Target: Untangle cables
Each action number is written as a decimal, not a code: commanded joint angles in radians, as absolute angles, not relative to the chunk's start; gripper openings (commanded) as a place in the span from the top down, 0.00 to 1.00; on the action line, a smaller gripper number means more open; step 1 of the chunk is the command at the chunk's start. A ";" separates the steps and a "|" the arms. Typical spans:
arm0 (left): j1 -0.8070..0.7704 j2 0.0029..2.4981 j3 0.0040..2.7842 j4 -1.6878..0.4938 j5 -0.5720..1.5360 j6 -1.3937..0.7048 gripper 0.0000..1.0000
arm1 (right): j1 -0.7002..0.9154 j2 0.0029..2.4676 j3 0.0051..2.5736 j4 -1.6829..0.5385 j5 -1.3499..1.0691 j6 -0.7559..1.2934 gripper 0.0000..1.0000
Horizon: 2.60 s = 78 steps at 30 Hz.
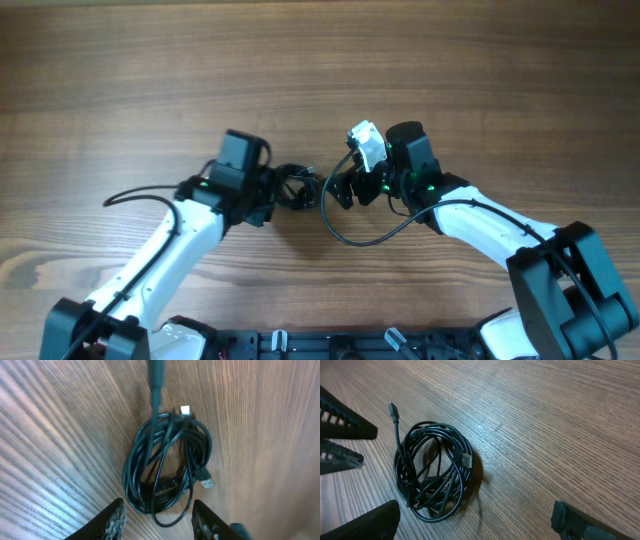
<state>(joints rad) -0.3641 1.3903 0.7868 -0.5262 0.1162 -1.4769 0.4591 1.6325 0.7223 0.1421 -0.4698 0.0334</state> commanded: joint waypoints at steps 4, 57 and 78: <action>-0.423 1.567 0.785 -0.486 -0.063 -1.417 0.56 | 0.459 1.648 0.725 0.144 -0.463 0.054 0.01; -0.029 1.446 0.866 -0.486 1.215 -1.601 0.96 | 0.487 1.722 0.725 0.723 -0.625 -0.089 0.29; -0.054 1.446 0.866 -0.482 1.214 -1.552 0.96 | 0.476 1.729 0.725 0.688 -0.571 -0.157 0.96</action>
<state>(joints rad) -0.0509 1.4563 0.8513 -0.4854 1.1767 -1.5791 0.4950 1.7058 0.7223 0.7410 -0.6529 -0.1558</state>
